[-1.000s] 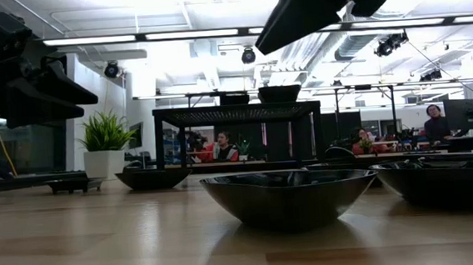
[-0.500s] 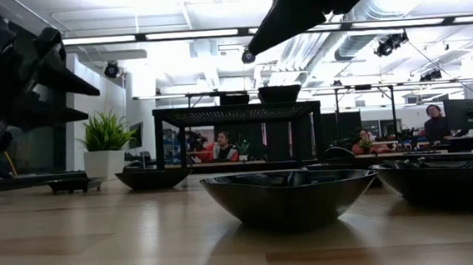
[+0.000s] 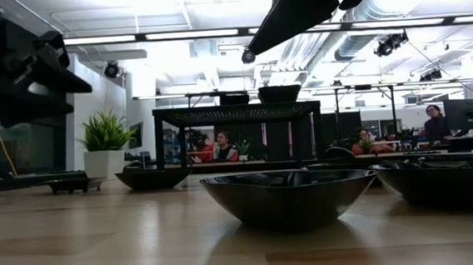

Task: Pick & Place Mini shaped plates
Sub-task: Stack the square plate on top of the square plate on the shelf

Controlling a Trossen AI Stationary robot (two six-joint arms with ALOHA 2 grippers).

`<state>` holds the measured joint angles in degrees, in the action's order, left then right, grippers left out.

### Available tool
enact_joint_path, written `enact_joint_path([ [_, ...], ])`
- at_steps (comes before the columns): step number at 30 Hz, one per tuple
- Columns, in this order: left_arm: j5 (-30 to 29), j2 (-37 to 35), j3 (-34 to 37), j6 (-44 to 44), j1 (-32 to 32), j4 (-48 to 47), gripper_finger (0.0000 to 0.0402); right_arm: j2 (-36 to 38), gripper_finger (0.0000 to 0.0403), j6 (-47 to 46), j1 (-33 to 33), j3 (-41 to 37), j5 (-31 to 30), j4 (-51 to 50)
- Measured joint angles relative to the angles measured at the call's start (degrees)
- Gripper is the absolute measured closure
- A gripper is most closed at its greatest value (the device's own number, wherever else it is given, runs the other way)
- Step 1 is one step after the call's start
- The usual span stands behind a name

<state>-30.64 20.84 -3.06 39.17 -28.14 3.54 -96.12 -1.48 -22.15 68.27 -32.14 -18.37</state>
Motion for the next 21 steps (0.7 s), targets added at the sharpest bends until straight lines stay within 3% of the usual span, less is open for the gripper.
enact_joint_path([
  [3, -5.6, 0.0, 0.0, -14.8, 0.0, 1.9, 0.0213, 0.0, 0.0206, 0.0, 0.0, 0.0, 0.0, 0.0],
  [7, -21.3, 0.0, -0.9, -25.7, 0.0, 1.4, 0.0213, 0.0, 0.0207, -0.1, 0.0, 0.0, 0.2, 0.0],
  [9, -25.5, -0.1, -2.1, -34.4, 0.0, -1.9, 0.0213, 0.0, 0.0208, -0.8, 0.0, 0.0, 0.9, 0.0],
  [15, -21.6, -0.6, -11.5, -62.5, 0.2, -26.1, 0.0213, 0.0, 0.0206, -2.8, 0.0, 0.0, 1.1, -0.6],
  [17, -19.7, -0.5, -16.1, -67.3, 1.1, -34.8, 0.0213, 0.0, 0.0206, -2.8, 0.0, 0.0, 1.1, -0.6],
  [21, -16.7, -0.3, -24.1, -68.9, 4.2, -45.4, 0.0213, 0.0, 0.0206, -2.7, 0.0, 0.0, 1.1, -0.6],
])
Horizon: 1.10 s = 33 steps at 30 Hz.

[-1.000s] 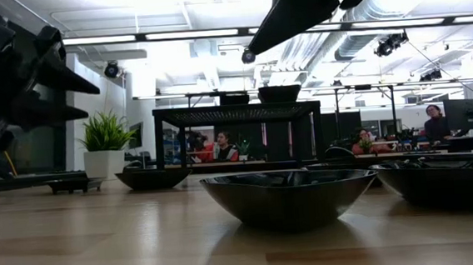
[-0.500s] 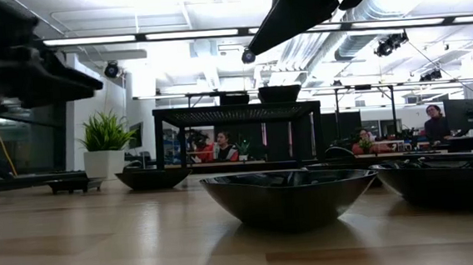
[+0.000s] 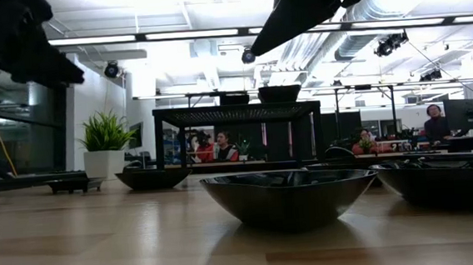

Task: Pick & Place Mini shaped plates
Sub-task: Stack the square plate on top of the square plate on the shelf

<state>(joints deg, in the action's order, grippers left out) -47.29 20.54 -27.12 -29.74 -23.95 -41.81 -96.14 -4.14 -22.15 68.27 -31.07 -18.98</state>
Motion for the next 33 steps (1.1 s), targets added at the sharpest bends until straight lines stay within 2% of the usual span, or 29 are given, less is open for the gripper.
enact_joint_path([
  [5, 7.0, 2.5, -7.2, 0.4, 5.3, -10.7, 0.0213, 0.0, 0.0208, 0.1, 0.0, 0.0, 0.0, 0.0],
  [9, 14.8, 6.9, -10.4, -4.8, 10.8, -20.8, 0.0213, 0.0, 0.0206, 0.3, 0.0, 0.0, 0.0, 0.0],
  [12, 19.0, 10.0, -10.7, -8.1, 14.7, -24.8, 0.0213, 0.0, 0.0206, 0.2, 0.0, 0.0, 0.0, 0.0],
  [18, 23.7, 15.7, -10.7, -9.1, 21.0, -23.8, 0.0213, 0.0, 0.0206, -0.6, -0.1, 0.0, 0.2, 0.0],
  [25, 29.6, 20.8, -10.7, -11.3, 26.3, -20.4, 0.0213, 0.0, 0.0206, -3.5, -0.1, 0.0, 5.1, 0.0],
  [29, 33.7, 23.1, -10.7, -11.3, 28.7, -16.5, 0.0213, 0.0, 0.0206, -3.7, -0.4, 0.0, 4.7, 0.0],
  [33, 37.3, 25.5, -10.7, -11.4, 31.1, -16.5, 0.0213, 0.0, 0.0206, -3.5, -0.5, 0.0, 4.7, -0.2],
])
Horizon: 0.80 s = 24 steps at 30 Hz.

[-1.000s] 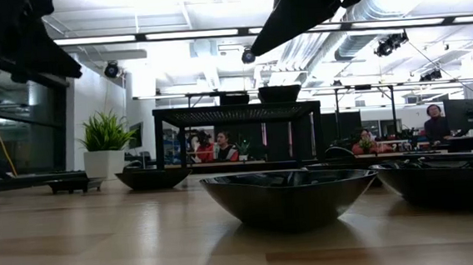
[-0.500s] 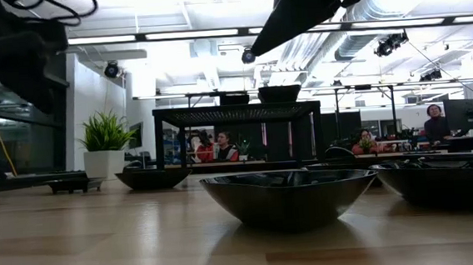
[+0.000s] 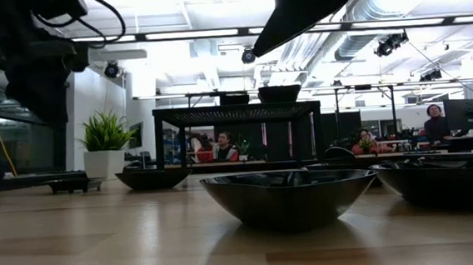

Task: Pick & Place Mini shaped plates
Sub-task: Stack the square plate on top of the square plate on the shelf

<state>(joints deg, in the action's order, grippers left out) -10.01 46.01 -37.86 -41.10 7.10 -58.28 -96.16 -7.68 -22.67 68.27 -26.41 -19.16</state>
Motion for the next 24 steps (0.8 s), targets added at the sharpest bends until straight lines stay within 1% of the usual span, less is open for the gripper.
enact_joint_path([
  [3, 2.1, 1.3, 1.3, -0.1, 2.5, 0.6, 0.0213, 0.0, 0.0206, -0.1, 0.0, 0.0, 0.0, -0.5],
  [8, 9.7, 1.5, 7.1, 0.3, 8.6, 8.3, 0.0213, 0.0, 0.0206, -0.5, 0.0, 0.0, 0.0, -1.7],
  [11, 12.4, 1.4, 9.2, 0.7, 10.9, 12.3, 0.0213, 0.0, 0.0206, -0.5, 0.0, 0.0, 0.0, -1.9],
  [16, 14.1, 1.8, 10.9, 0.0, 11.4, 13.1, 0.0213, 0.0, 0.0206, -1.1, -0.3, 0.0, 0.0, -2.1],
  [24, 14.2, 1.9, 13.3, -3.2, 11.3, 14.1, 0.0213, 0.0, 0.0206, -1.4, -0.4, 0.0, 0.0, -2.1],
])
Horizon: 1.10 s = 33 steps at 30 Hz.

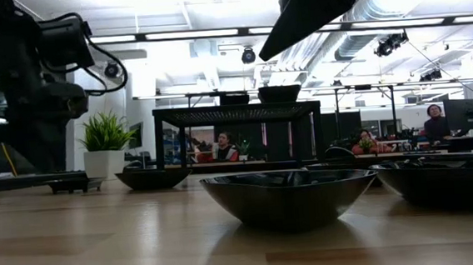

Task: Pick & Place Mini shaped plates
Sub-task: Stack the square plate on top of the square plate on the shelf

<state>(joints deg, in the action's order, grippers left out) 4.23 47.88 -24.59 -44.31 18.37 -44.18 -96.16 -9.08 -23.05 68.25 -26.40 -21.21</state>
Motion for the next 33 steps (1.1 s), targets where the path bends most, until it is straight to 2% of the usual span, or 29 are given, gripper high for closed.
enact_joint_path([
  [9, 0.4, 0.0, 3.6, -2.7, 0.0, 6.6, 0.0213, 0.0, 0.0206, 0.0, 0.0, 0.0, 0.0, 0.0],
  [19, 0.4, 0.0, 3.7, -4.1, 0.0, 7.4, 0.0213, 0.0, 0.0206, 0.0, 0.0, 0.0, 0.0, -0.4],
  [28, -2.0, 6.4, 3.7, -4.5, -2.7, 13.3, 0.0213, 0.0, 0.0206, -0.2, -0.4, 0.0, 0.0, -0.5],
  [33, -2.1, 7.9, 3.7, -4.0, -2.7, 12.7, 0.0213, 0.0, 0.0206, -1.4, -0.5, -0.7, 0.0, -1.1],
])
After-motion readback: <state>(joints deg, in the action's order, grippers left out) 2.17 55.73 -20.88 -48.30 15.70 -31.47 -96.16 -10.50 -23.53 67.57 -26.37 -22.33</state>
